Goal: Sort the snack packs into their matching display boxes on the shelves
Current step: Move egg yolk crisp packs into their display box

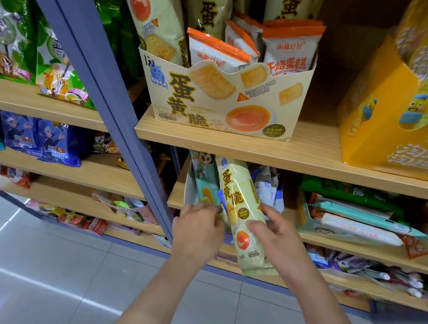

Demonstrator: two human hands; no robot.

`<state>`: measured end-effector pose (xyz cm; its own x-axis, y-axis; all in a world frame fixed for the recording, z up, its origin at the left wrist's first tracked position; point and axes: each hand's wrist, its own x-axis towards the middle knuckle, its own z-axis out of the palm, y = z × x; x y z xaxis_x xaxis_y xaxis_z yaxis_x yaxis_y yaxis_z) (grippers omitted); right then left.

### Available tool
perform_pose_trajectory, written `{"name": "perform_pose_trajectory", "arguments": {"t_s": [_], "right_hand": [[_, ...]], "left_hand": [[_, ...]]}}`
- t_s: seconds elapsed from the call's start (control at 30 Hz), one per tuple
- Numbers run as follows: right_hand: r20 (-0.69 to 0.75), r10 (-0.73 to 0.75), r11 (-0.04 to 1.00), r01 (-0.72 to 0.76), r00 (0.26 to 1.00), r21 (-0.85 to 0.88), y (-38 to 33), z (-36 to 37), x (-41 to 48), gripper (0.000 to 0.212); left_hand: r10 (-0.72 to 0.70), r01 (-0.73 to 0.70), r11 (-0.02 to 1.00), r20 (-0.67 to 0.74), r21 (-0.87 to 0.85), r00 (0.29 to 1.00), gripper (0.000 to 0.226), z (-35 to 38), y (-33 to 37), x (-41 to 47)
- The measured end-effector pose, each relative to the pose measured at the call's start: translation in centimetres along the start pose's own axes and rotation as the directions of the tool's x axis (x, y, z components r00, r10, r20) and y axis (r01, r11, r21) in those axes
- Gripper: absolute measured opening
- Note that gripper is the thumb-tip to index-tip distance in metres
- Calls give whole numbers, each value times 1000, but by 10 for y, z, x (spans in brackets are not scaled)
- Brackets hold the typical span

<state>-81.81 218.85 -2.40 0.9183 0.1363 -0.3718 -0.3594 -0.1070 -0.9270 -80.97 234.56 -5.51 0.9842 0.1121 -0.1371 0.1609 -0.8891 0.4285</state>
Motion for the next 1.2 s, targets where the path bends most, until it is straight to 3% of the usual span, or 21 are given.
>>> {"name": "perform_pose_trajectory", "arguments": {"t_s": [0.1,0.27,0.33,0.47,0.77,1.07,1.2], "right_hand": [[-23,19,999,-18,1000,31,-7,-3,1,26],[-90,81,992,-71,993,107,-15,-17,5,16],[-104,102,989,-89,989,122,-16,-22,7,14],[-99,116,986,-103,988,130,-16,-27,7,12],[-96,155,985,-146,983,92,-12,-30,13,16],[-84,167,967,-146,982,210,-11,-31,13,18],[-93,169,968,-148,981,200,-12,-33,13,13]], "left_hand": [[-24,5,988,120,157,992,26,4,16,8],[-110,91,992,257,87,960,51,13,22,29],[-119,81,987,303,136,946,64,16,21,33],[-141,77,980,358,185,923,60,26,20,41],[-211,217,976,239,-1,948,36,22,20,49],[-223,282,943,289,-179,931,67,28,27,58],[-226,297,937,327,-186,918,45,27,26,65]]}}
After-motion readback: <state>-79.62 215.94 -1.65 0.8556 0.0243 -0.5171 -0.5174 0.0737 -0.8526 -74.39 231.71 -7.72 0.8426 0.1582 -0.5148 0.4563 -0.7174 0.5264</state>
